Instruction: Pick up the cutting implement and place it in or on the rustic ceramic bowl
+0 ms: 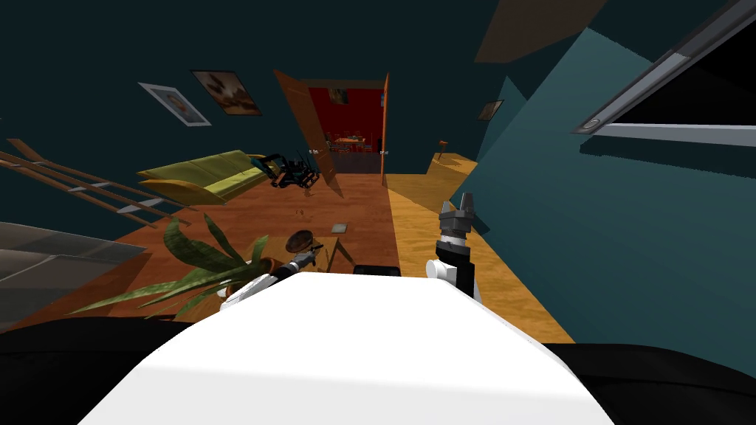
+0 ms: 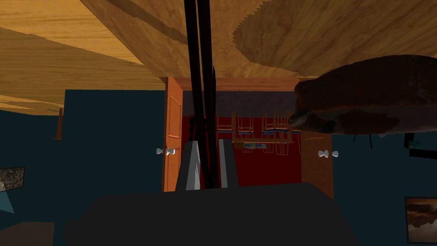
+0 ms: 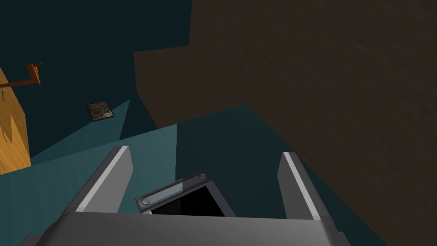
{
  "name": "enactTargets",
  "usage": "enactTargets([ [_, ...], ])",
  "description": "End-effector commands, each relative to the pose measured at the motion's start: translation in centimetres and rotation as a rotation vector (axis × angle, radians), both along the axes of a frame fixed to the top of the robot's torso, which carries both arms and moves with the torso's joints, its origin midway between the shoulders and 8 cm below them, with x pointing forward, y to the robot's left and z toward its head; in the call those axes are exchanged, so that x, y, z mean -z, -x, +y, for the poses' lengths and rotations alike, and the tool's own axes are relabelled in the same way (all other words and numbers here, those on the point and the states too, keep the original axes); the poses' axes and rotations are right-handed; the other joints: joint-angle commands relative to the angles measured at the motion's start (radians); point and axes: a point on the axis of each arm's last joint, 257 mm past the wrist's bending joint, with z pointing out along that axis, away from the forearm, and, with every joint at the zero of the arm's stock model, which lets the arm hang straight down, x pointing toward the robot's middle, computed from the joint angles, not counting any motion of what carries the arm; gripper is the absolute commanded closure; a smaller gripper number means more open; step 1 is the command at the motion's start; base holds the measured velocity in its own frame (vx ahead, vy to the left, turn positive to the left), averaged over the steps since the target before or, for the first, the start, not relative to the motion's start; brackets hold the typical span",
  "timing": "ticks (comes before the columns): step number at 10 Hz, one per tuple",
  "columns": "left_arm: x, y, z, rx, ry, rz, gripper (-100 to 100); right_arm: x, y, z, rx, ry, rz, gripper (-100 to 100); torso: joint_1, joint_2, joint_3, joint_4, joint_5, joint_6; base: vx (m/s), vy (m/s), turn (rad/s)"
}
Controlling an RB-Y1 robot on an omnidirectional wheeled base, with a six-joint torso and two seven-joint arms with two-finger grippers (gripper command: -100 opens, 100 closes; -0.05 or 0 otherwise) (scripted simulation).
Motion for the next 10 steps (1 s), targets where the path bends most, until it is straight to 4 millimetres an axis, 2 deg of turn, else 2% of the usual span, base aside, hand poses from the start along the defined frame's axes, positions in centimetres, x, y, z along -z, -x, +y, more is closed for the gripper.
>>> enactTargets([
  [1,-0.6,-0.1,-0.1,0.003,0.019,-0.006,100,0.0,0.0,0.0,0.0,0.0,0.0,0,0.0,0.0,0.0,0.0,0.0,0.0,-0.006,-0.024,0.024],
  [7,-3.3,0.0,0.4,0.022,0.083,-0.015,100,0.0,0.0,0.0,0.0,0.0,0.0,0,0.003,0.0,0.0,0.0,0.001,0.0,0.004,-0.005,0.024],
  [10,-4.8,0.5,1.3,0.028,0.11,-0.006,100,0.0,0.0,0.0,0.0,0.0,0.0,0,0.004,-0.002,-0.001,0.0,0.001,0.0,0.024,0.008,0.006],
])
